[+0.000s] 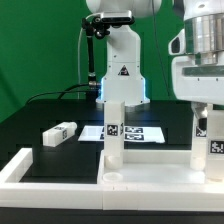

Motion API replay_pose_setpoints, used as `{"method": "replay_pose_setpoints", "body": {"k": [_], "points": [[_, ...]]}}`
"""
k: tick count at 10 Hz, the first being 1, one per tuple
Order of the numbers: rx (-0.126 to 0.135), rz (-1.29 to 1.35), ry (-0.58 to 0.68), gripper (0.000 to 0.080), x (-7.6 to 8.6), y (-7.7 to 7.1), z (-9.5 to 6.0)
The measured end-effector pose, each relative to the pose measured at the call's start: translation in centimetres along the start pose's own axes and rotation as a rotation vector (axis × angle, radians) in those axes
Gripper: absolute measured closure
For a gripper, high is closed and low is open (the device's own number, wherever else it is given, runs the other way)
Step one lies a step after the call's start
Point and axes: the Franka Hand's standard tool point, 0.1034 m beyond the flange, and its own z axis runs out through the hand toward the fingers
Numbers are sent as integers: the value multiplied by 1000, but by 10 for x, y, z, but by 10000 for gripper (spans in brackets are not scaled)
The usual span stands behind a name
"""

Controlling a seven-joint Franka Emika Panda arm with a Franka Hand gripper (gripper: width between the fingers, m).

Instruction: Assemble desk

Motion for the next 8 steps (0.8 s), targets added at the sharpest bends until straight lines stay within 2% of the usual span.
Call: {"method": "replay_pose_setpoints", "body": {"k": [1, 5, 7, 8], "points": [[32, -77, 25, 151, -2, 1, -1], [17, -350, 32, 150, 0, 4, 1], [-5, -712, 55, 150, -2, 0, -1], [-5, -682, 55, 150, -2, 1, 0]]}}
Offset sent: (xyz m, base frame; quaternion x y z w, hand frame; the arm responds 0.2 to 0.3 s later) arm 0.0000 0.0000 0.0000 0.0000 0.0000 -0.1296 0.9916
